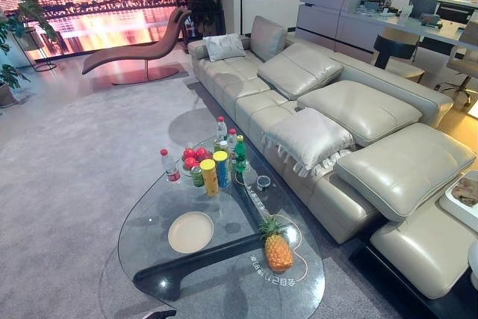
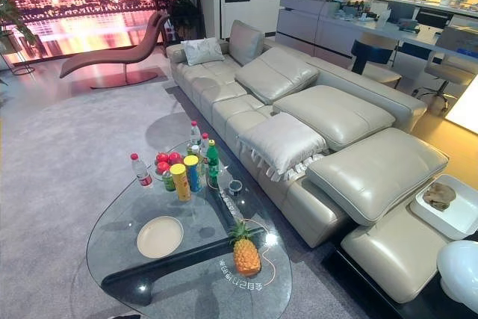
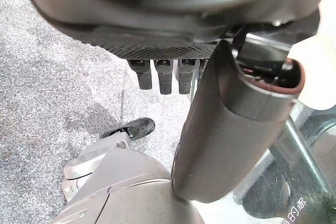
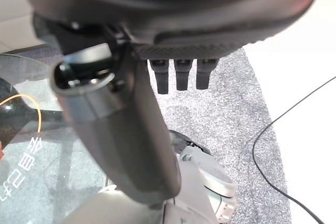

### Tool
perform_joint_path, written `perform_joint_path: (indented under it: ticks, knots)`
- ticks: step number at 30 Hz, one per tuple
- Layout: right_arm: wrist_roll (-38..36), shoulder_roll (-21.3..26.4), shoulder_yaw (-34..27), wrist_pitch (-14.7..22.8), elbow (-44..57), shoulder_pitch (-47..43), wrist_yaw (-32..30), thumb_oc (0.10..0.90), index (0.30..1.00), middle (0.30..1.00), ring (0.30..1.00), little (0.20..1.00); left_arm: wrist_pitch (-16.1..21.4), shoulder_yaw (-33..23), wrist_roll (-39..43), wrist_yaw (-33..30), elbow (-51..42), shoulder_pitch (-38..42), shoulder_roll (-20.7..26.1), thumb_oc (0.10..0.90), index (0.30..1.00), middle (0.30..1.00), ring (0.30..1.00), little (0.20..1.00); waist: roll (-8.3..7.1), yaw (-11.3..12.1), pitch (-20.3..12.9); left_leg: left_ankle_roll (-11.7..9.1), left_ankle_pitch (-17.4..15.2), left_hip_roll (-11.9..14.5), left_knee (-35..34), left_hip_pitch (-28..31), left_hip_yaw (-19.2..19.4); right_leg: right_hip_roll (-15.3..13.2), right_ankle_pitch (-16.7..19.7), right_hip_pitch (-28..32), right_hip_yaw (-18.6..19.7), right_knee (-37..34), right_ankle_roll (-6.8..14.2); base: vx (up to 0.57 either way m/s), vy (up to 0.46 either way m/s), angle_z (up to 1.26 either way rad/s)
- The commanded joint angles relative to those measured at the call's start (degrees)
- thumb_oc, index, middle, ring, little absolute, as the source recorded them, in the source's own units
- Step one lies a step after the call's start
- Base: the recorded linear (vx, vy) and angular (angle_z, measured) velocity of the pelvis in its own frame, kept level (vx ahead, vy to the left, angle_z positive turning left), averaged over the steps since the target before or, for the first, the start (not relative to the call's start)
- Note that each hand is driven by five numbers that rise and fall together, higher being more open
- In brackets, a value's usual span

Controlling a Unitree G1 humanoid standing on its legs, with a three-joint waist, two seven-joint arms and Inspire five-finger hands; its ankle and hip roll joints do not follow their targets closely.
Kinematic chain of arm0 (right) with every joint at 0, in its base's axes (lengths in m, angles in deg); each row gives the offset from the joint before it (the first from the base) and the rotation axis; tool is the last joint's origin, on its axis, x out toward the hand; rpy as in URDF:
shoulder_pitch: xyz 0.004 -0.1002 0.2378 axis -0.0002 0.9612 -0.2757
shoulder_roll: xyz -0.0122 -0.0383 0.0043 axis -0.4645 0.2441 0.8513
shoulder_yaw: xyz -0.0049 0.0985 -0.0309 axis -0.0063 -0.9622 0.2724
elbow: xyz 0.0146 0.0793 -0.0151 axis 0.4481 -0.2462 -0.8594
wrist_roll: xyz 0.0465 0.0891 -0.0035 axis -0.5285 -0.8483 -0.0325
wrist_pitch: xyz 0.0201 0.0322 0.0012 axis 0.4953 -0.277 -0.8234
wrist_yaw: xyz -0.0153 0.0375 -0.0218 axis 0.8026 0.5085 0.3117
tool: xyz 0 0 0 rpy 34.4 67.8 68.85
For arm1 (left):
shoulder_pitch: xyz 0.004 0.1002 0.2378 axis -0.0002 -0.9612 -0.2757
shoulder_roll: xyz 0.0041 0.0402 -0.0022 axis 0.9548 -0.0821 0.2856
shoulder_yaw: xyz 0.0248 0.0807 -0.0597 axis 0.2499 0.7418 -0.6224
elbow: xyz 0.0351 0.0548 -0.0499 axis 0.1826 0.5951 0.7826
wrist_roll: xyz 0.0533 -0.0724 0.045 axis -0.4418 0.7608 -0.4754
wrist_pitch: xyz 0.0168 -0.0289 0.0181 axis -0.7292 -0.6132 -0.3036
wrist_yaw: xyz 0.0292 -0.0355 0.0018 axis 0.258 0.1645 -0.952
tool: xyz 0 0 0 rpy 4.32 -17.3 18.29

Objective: Pick up the fruit to the plate

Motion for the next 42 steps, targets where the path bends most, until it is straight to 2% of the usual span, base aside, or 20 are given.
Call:
perform_joint_path:
  ticks: [1, 5, 7, 9, 14, 18, 22, 24, 26, 27, 30, 34, 36, 42]
  knots:
    - [-0.7, 1.6, -1.1, 0.0, -4.7, -6.9, -1.3, 0.8, 0.9, 0.9, 0.9, 0.9, 0.3, 0.2, -0.6, 0.4, 3.3, 6.2, -1.9, 0.8, 0.9, 0.9, 0.9, 0.9, 0.2, 2.0, 5.6, 0.1, -4.1, 0.4, 0.4, 2.8, 0.0, -1.7, 1.2, -0.2, -3.3, 0.9, 1.0, 0.04, -0.029, 0.02]
    - [0.5, 1.9, -2.0, 0.3, -5.2, -6.1, -1.4, 0.8, 0.9, 0.9, 0.9, 0.9, 0.2, -0.1, -0.1, -0.2, 2.8, 5.6, -1.7, 0.8, 0.9, 0.9, 0.9, 0.9, 0.4, 1.7, 6.6, 0.0, -3.5, 0.2, 0.4, 1.5, 0.0, -1.8, 2.3, -1.5, -2.6, 0.3, 1.3, 0.06, -0.034, 0.01]
    - [-0.2, 2.5, -1.7, 1.0, -4.9, -6.2, -1.9, 0.8, 0.9, 0.9, 0.9, 0.9, 0.4, 0.6, 1.8, -0.9, 1.9, 5.9, -1.4, 0.8, 0.9, 0.9, 0.9, 0.9, 0.86, 1.5, 8.8, -0.2, -2.4, 0.3, 0.4, -0.9, 0.0, -2.2, 3.5, -4.3, -2.2, 0.3, 1.5, -0.07, -0.034, -0.01]
    - [-1.1, 3.4, -1.8, 1.3, -4.4, -7.7, -2.8, 0.8, 0.9, 0.9, 0.9, 0.9, 0.6, 1.4, 4.0, -1.5, 0.7, 7.4, -1.3, 0.8, 0.9, 0.9, 0.9, 0.9, 1.7, 1.2, 12.3, -0.2, -1.1, -0.1, 0.4, -4.3, -0.4, -2.5, 4.7, -7.9, -1.9, 0.4, 1.3, -0.24, -0.004, 0.0]
    - [-2.1, 5.4, -1.8, -0.9, -2.9, -13.0, -4.0, 0.8, 0.9, 0.9, 0.9, 0.9, 0.1, 1.5, 8.5, -2.5, -1.0, 12.2, -0.5, 0.8, 0.9, 0.9, 0.9, 0.9, 3.5, 0.4, 20.7, 0.3, 1.3, -1.8, 0.4, -12.9, -2.0, -1.9, 6.9, -17.5, 0.1, 1.0, 0.3, -0.25, -0.012, 0.01]
    - [-3.3, 6.9, -1.7, -1.1, -1.2, -14.6, -4.7, 0.8, 0.9, 0.9, 0.9, 0.9, 1.0, 1.2, 13.2, -0.4, -2.9, 13.9, 0.1, 0.8, 0.9, 0.9, 0.9, 0.9, 4.0, 0.5, 24.4, 0.6, 1.7, -2.8, 0.4, -16.4, -2.5, -1.9, 6.7, -21.3, 0.6, 2.7, 0.0, -0.09, 0.016, -0.01]
    - [-6.3, 9.0, -1.8, 1.7, 0.8, -18.2, -6.5, 0.8, 0.9, 0.9, 0.9, 0.9, 2.7, 1.7, 19.4, -0.9, -5.7, 17.4, 1.5, 0.8, 0.9, 0.9, 0.9, 0.9, 4.85, 0.9, 28.9, 0.6, 3.3, -3.4, 2.4, -21.5, -2.3, -1.8, 3.9, -28.7, 0.7, 11.5, -0.6, -0.17, 0.04, -0.07]
    - [-8.5, 10.0, -1.8, 3.9, 3.0, -19.7, -9.8, 0.8, 0.9, 0.9, 0.9, 0.9, 3.8, 0.9, 25.5, -3.1, -8.1, 19.1, 2.8, 0.8, 0.9, 0.9, 0.9, 0.9, 5.08, 0.8, 29.0, 0.6, 1.9, -3.9, 10.3, -28.8, -2.5, -1.9, 1.3, -35.7, 1.0, 19.0, -1.2, -0.18, -0.002, 0.04]
    - [-9.2, 10.4, -2.2, 5.9, 4.0, -19.9, -11.9, 0.8, 0.9, 0.9, 0.9, 0.9, 4.5, 0.3, 28.2, -4.1, -9.2, 19.7, 3.4, 0.8, 0.9, 0.9, 0.9, 0.9, 4.94, 0.8, 29.0, 0.6, 0.8, -4.1, 14.4, -32.2, -2.8, -2.3, 0.4, -38.5, 1.2, 21.9, -1.3, -0.12, -0.047, 0.16]
    - [-10.4, 10.8, -2.8, 8.1, 5.5, -20.1, -15.0, 0.8, 0.9, 0.9, 0.9, 0.9, 5.2, -1.0, 30.9, -4.6, -10.5, 20.1, 4.2, 0.8, 0.9, 0.9, 0.9, 0.9, 4.77, 0.8, 29.0, 0.7, -0.3, -3.9, 18.3, -36.1, -3.0, -2.6, -0.5, -42.2, 1.4, 25.3, -1.4, -0.11, -0.068, 0.2]
    - [-11.9, 10.8, -3.2, 11.1, 8.2, -21.7, -19.8, 0.8, 0.9, 0.9, 0.9, 0.9, 7.5, -2.4, 34.4, -7.4, -12.1, 20.9, 5.0, 0.8, 0.9, 0.9, 0.9, 0.9, 4.33, 0.8, 29.0, 0.9, -1.5, -3.5, 22.4, -41.2, -3.6, -2.2, -1.3, -46.9, 2.0, 28.8, -1.6, -0.09, -0.071, 0.3]
    - [-12.1, 10.6, -3.5, 14.4, 11.7, -24.0, -25.6, 0.8, 0.9, 0.9, 0.9, 0.9, 10.7, -4.2, 37.9, -11.7, -13.7, 21.9, 4.8, 0.8, 0.9, 0.9, 0.9, 0.9, 3.95, 0.7, 29.0, 1.4, -2.8, -3.6, 25.6, -45.4, -4.1, -1.4, -2.1, -51.2, 3.0, 31.7, -1.8, -0.04, -0.042, 0.03]
    - [-11.4, 10.7, -3.6, 15.2, 13.7, -24.5, -28.0, 0.8, 0.9, 0.9, 0.9, 0.9, 12.7, -4.7, 35.9, -14.0, -14.6, 21.9, 4.7, 0.8, 0.9, 0.9, 0.9, 0.9, 3.91, 0.7, 29.0, 1.6, -3.2, -3.6, 26.5, -46.7, -4.1, -1.2, -2.1, -52.7, 3.1, 32.4, -1.8, -0.03, -0.001, 0.0]
    - [-11.4, 12.1, -3.5, 17.7, 17.7, -26.6, -30.3, 0.8, 0.9, 0.9, 0.9, 0.9, 16.0, -4.5, 33.6, -19.9, -16.8, 22.0, 4.3, 0.8, 0.9, 0.9, 0.9, 0.9, 3.85, 1.0, 29.0, 1.7, -3.7, -3.5, 28.9, -50.4, -4.8, -0.8, -2.3, -56.4, 3.5, 34.1, -2.1, -0.02, 0.004, -0.02]
